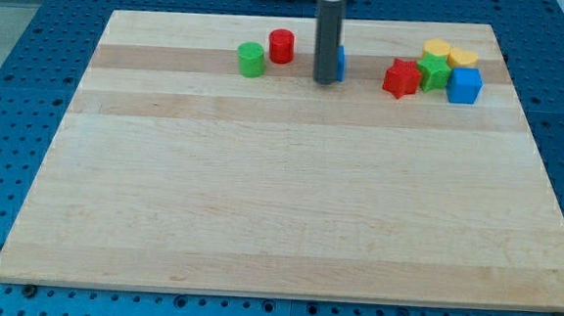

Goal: Push the blue triangle above the red star

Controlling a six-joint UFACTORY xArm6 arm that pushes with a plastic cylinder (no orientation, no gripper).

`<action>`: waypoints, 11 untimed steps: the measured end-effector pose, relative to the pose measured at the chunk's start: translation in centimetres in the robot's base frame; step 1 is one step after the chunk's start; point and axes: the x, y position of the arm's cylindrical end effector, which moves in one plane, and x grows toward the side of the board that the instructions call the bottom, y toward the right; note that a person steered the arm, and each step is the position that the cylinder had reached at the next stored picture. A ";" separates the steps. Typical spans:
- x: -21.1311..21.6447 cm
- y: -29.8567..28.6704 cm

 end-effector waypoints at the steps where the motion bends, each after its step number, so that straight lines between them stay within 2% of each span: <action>1: -1.8 4.1; 2: -1.2 3.5; 4: -0.2 -3.4; 5: -3.2 -3.8; 7: -3.9 -0.1; 11: -3.8 2.8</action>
